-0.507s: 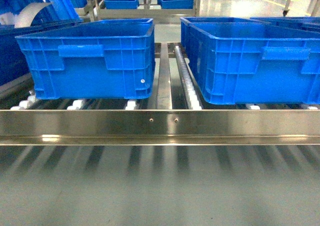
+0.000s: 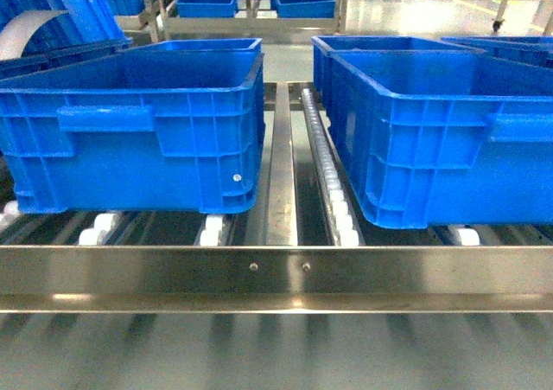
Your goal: Sort blue parts and orange caps into right shelf containers
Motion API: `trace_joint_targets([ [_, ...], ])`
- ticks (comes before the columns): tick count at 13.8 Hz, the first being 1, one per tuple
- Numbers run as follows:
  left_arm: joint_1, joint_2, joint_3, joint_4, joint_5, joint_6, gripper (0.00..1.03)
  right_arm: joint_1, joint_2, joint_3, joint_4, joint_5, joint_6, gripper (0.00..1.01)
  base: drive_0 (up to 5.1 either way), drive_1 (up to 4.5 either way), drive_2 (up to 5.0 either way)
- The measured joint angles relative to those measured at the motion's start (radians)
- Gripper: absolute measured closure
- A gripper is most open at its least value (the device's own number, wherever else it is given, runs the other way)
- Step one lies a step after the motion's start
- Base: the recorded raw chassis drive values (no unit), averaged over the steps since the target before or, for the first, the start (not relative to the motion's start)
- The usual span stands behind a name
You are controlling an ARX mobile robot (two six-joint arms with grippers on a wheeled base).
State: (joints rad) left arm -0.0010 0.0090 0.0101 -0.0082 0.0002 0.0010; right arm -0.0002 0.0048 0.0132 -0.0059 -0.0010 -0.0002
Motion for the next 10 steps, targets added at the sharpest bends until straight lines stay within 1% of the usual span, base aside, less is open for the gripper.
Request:
trace_joint_targets([
  [6, 0.000, 0.000, 0.000, 0.005, 0.000, 0.000, 0.60, 0.000, 0.000, 0.000, -0.001, 0.002, 0.000, 0.59, 0.0, 4.38, -4.3],
  [10, 0.000, 0.000, 0.000, 0.001, 0.000, 0.000, 0.60, 0.000, 0.000, 0.000, 0.000, 0.001, 0.000, 0.59, 0.0, 0.00, 0.0],
])
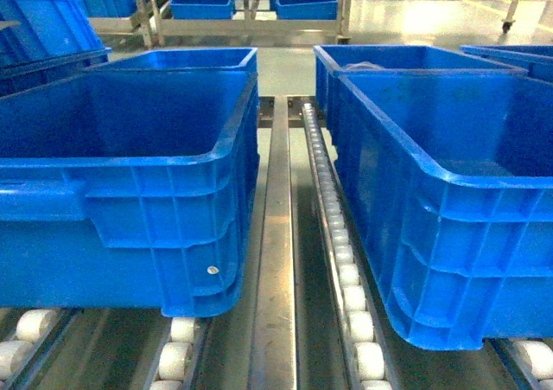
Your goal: Sort blue parts and orange caps into right shelf containers
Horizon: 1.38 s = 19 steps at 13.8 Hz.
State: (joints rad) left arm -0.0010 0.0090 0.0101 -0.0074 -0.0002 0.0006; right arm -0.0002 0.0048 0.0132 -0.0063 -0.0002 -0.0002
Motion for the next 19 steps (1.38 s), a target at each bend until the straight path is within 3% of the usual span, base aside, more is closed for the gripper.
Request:
trace_joint_targets([
  [19, 0.000, 0.000, 0.000, 0.000, 0.000, 0.000, 0.60, 0.000, 0.000, 0.000, 0.000, 0.000, 0.000, 0.59, 0.0, 0.00, 0.0],
])
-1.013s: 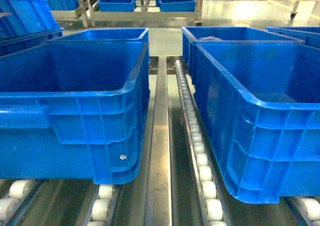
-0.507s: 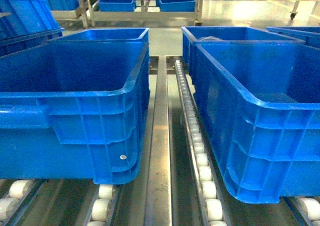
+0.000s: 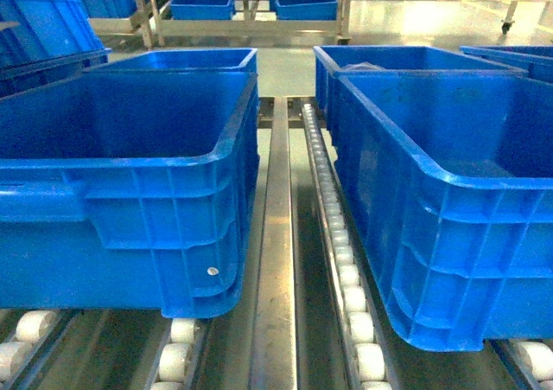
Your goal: Sort blue parts and orange caps into right shelf containers
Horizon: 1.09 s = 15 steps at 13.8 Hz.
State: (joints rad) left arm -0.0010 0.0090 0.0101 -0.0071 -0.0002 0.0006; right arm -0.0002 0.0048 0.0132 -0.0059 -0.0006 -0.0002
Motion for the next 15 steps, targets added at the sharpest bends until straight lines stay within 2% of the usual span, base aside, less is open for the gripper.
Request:
trace_joint_targets([
  [7, 0.000, 0.000, 0.000, 0.000, 0.000, 0.000, 0.60, 0.000, 0.000, 0.000, 0.000, 0.000, 0.000, 0.59, 0.0, 0.00, 0.0],
  [8, -0.009, -0.001, -0.001, 0.020, -0.021, 0.000, 0.60, 0.000, 0.000, 0.000, 0.001, 0.000, 0.000, 0.59, 0.0, 0.00, 0.0],
  [9, -0.050, 0.040, -0.002, 0.206, -0.139, -0.001, 0.60, 0.036, 0.008, -0.006, 0.165, 0.077, -0.049, 0.59, 0.0, 0.00, 0.0],
  [10, -0.053, 0.122, -0.001, 0.316, -0.154, 0.000, 0.60, 0.063, 0.037, -0.005, 0.295, 0.084, -0.088, 0.59, 0.0, 0.00, 0.0],
  [11, -0.053, 0.240, 0.001, 0.418, -0.152, 0.000, 0.60, 0.082, 0.121, -0.003, 0.377, 0.091, -0.107, 0.59, 0.0, 0.00, 0.0],
  [12, -0.044, 0.395, 0.009, 0.555, -0.126, 0.000, 0.60, 0.093, 0.268, 0.000, 0.499, 0.089, -0.118, 0.59, 0.0, 0.00, 0.0],
  [13, -0.019, 0.595, 0.058, 0.731, -0.079, -0.001, 0.60, 0.091, 0.454, 0.010, 0.672, 0.070, -0.117, 0.59, 0.0, 0.00, 0.0],
  [14, 0.016, 0.838, 0.190, 0.909, -0.032, -0.010, 0.60, 0.090, 0.706, 0.080, 0.869, 0.042, -0.120, 0.59, 0.0, 0.00, 0.0],
  [15, 0.037, 1.009, 0.312, 0.959, 0.006, -0.055, 0.60, 0.084, 0.898, 0.174, 0.990, 0.029, -0.127, 0.59, 0.0, 0.00, 0.0],
])
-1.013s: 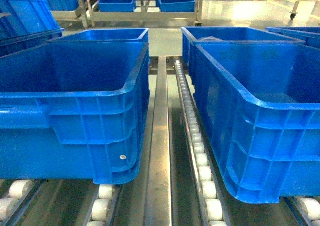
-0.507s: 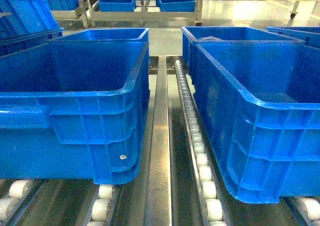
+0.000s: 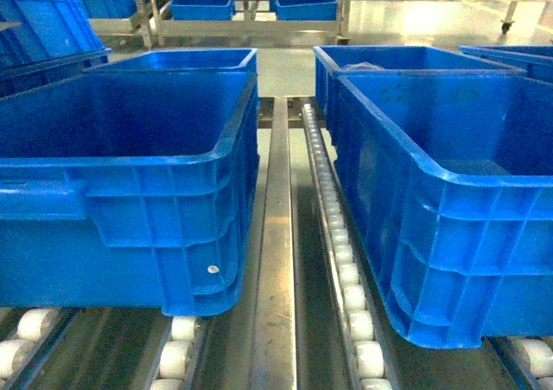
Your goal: Sort blue parts and orange caps into right shelf containers
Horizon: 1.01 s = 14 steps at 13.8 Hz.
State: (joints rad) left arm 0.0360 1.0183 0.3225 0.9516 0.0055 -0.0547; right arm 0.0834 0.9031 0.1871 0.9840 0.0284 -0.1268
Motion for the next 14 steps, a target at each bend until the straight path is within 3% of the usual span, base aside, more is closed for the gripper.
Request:
trace_joint_targets([
  [2, -0.003, 0.262, 0.193, -0.052, -0.007, -0.027, 0.60, -0.003, 0.290, 0.167, 0.083, 0.030, -0.005, 0.59, 0.0, 0.00, 0.0],
  [4, -0.032, 0.520, 0.375, -0.153, -0.029, -0.055, 0.60, -0.006, 0.556, 0.318, 0.003, 0.071, 0.004, 0.59, 0.0, 0.00, 0.0],
  [7, -0.073, 0.679, 0.541, -0.220, -0.033, -0.096, 0.60, -0.005, 0.737, 0.437, -0.026, 0.105, 0.025, 0.59, 0.0, 0.00, 0.0],
  [8, -0.083, 0.696, 0.578, -0.224, -0.031, -0.101, 0.59, -0.004, 0.755, 0.463, -0.024, 0.113, 0.031, 0.49, 0.0, 0.00, 0.0],
  [10, -0.090, 0.697, 0.591, -0.213, -0.023, -0.101, 0.42, -0.004, 0.758, 0.478, -0.029, 0.112, 0.047, 0.30, 0.0, 0.00, 0.0],
  [11, -0.079, 0.716, 0.592, -0.219, 0.003, -0.094, 0.07, -0.005, 0.760, 0.479, -0.033, 0.100, 0.071, 0.01, 0.0, 0.00, 0.0],
  [12, -0.081, 0.667, 0.509, -0.220, -0.043, -0.045, 0.05, -0.004, 0.755, 0.478, -0.071, 0.087, 0.065, 0.03, 0.0, 0.00, 0.0],
  [13, -0.041, 0.499, 0.211, 0.037, -0.008, 0.037, 0.54, -0.021, 0.584, 0.237, 0.080, 0.032, 0.111, 0.50, 0.0, 0.00, 0.0],
  [14, -0.029, 0.436, 0.128, 0.052, -0.013, 0.037, 0.70, -0.032, 0.523, 0.167, 0.080, 0.028, 0.112, 0.67, 0.0, 0.00, 0.0],
])
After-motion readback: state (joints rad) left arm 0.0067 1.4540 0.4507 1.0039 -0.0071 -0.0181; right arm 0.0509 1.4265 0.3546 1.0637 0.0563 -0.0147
